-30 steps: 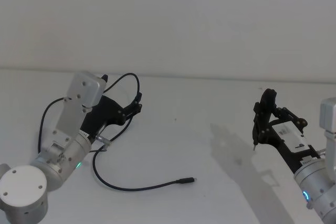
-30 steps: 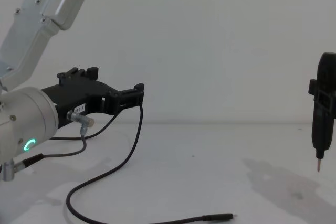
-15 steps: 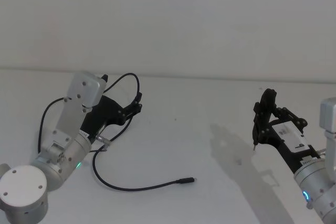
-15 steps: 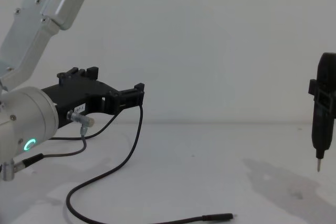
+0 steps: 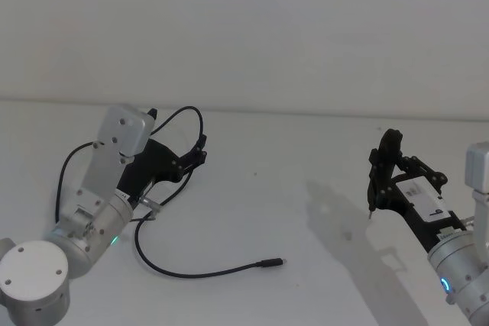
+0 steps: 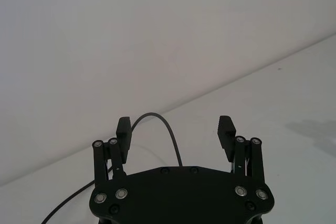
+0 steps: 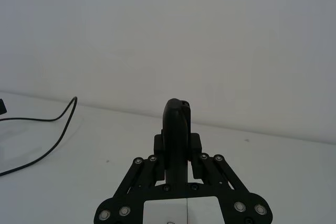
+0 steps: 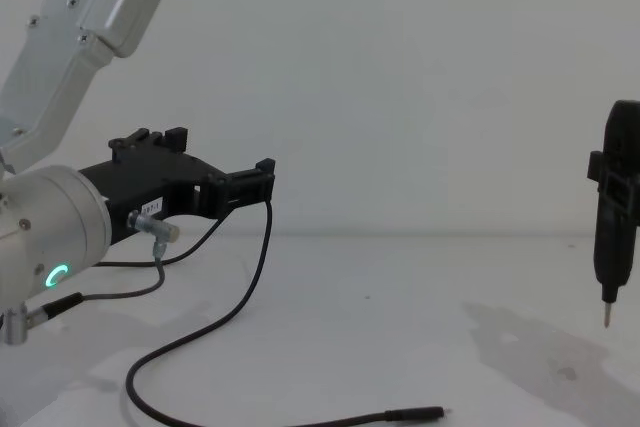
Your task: Pick up the data cable with the one hand.
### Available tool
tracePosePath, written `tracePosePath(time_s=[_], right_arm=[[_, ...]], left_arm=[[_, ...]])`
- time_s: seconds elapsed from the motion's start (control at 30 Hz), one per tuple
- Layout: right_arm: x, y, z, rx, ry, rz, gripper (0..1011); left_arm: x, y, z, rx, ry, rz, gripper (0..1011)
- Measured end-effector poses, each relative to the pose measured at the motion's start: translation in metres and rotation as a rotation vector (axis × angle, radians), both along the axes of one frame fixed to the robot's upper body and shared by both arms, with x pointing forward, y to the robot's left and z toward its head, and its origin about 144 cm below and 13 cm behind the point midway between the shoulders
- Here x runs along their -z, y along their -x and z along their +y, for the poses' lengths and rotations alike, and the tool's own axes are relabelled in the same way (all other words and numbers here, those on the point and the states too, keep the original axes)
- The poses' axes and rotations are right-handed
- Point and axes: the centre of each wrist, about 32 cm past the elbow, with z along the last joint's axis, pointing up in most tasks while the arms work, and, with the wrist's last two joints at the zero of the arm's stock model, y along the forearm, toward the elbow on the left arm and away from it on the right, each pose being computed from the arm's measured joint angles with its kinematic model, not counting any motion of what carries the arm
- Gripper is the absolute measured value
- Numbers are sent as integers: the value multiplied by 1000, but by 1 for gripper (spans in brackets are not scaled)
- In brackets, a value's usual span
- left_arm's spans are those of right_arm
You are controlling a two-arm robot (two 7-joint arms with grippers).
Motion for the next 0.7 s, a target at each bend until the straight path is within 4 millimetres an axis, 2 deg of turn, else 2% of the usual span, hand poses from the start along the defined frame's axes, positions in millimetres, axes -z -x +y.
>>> tracePosePath(time_s=[0.7], right_arm=[[0,0,0,0,0,0,268]], left_arm=[[0,0,0,0,0,0,1001]])
